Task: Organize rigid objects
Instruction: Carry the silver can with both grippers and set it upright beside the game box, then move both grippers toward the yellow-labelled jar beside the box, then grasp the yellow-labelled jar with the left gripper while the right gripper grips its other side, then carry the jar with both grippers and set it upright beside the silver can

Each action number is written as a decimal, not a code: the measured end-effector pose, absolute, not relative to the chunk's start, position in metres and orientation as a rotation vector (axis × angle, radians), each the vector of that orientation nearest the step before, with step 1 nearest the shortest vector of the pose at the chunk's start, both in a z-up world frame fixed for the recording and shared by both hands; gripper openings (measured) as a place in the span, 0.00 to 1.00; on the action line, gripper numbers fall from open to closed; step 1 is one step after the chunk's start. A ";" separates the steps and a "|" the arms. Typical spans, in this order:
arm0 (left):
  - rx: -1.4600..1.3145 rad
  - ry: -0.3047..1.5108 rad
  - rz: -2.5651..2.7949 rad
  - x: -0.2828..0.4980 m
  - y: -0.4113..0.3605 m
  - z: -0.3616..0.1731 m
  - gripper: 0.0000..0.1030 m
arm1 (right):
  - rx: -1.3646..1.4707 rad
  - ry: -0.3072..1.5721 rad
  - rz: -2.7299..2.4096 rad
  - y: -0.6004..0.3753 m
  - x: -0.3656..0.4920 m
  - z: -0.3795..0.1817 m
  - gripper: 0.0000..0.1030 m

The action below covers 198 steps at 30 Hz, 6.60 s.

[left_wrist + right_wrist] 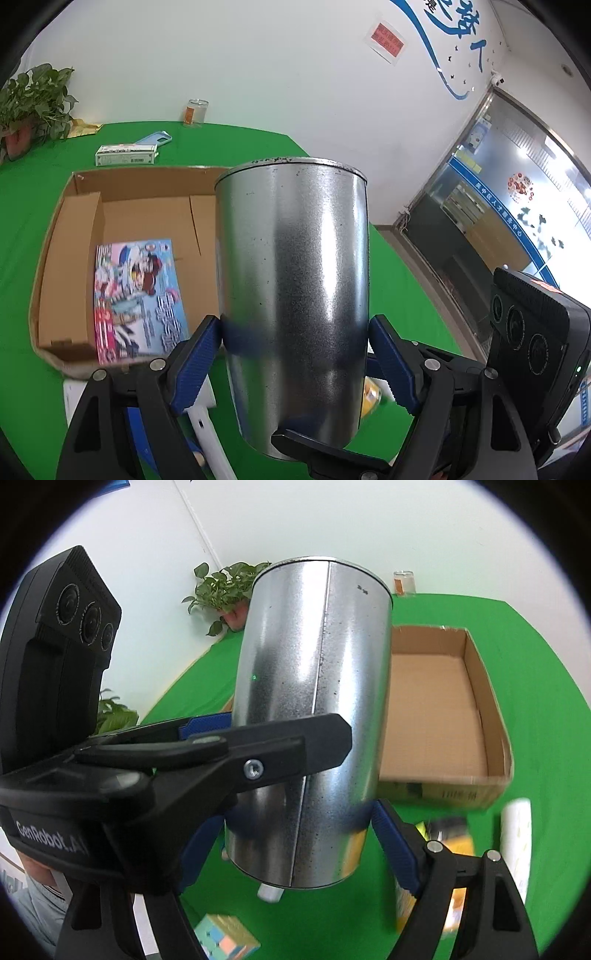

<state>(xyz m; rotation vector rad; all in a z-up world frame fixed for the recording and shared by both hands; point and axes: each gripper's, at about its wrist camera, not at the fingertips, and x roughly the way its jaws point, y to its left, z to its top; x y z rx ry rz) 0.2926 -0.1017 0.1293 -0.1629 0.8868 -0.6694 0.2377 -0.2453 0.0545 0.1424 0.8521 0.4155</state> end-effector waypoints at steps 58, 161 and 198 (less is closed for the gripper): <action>-0.208 0.866 -0.391 0.397 -0.041 0.036 0.80 | 0.129 1.041 0.362 -0.267 0.342 -0.015 0.77; -0.361 1.153 -0.665 0.231 -0.109 -0.047 0.79 | 0.244 1.022 0.430 -0.269 0.192 -0.068 0.80; -0.251 1.183 -0.657 0.447 -0.200 0.000 0.79 | 0.164 1.072 0.419 -0.312 0.359 0.013 0.80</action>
